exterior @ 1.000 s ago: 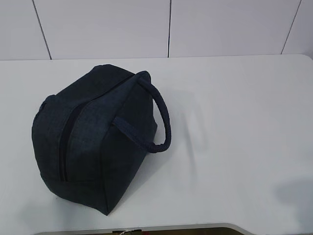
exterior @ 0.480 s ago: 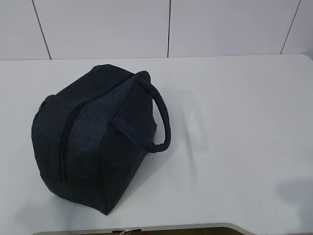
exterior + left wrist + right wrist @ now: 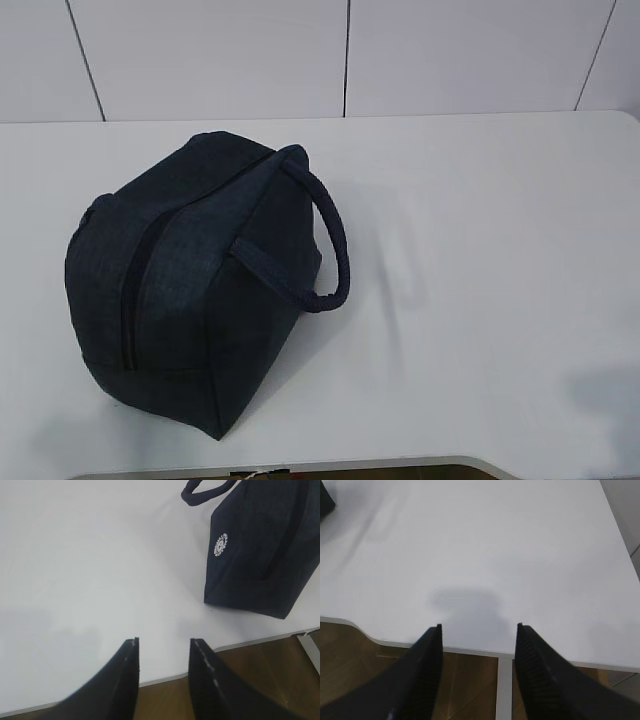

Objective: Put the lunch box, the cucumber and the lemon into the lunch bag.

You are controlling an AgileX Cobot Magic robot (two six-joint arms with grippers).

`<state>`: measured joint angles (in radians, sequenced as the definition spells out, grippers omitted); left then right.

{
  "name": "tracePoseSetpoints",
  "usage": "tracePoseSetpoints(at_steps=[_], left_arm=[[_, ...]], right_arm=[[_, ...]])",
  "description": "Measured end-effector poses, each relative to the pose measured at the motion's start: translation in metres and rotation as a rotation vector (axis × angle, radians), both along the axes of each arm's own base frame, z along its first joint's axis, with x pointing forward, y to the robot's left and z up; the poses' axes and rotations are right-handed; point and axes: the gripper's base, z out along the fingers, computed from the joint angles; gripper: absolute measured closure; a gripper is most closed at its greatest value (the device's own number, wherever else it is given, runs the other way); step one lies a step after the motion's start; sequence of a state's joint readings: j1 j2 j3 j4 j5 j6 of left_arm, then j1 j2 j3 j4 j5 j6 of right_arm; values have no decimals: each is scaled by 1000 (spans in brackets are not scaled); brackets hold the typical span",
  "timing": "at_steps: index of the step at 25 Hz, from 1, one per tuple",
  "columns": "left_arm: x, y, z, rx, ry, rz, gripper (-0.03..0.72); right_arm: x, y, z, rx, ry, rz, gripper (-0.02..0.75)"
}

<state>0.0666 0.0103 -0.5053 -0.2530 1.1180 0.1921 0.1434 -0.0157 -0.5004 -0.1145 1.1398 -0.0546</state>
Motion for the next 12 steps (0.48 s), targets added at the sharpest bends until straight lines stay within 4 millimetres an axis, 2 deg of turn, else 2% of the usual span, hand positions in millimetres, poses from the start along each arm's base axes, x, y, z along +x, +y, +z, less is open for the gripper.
tracePoseSetpoints(at_steps=[12], left_arm=[[0,0,0,1,0,1,449]], right_arm=[[0,0,0,0,0,0,351]])
